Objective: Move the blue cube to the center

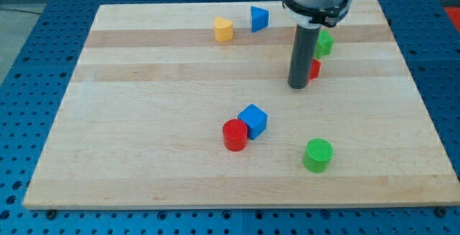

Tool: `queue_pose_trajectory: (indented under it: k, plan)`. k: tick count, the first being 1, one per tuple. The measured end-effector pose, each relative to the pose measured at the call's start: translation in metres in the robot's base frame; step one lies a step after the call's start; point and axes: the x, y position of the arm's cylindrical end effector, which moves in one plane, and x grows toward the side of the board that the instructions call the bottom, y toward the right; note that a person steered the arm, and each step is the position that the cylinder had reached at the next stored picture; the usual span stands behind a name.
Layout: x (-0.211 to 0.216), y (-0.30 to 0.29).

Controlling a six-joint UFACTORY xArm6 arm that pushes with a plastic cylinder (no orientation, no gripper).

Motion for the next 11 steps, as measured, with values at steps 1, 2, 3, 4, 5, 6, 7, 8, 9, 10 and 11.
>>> queue_pose_trajectory:
  k: [1, 2, 3, 4, 5, 6, 7, 8, 9, 10, 11]
  plan:
    - [-0.001, 0.001]
    - [-0.004, 0.003]
    - [-0.002, 0.002]
    - [0.03, -0.011]
    - [0.074, -0.009]
    - [0.113, -0.023]
    - [0.121, -0.053]
    - [0.111, -0.075]
    - [0.089, -0.087]
    - [0.063, -0.095]
    - [0.037, -0.1]
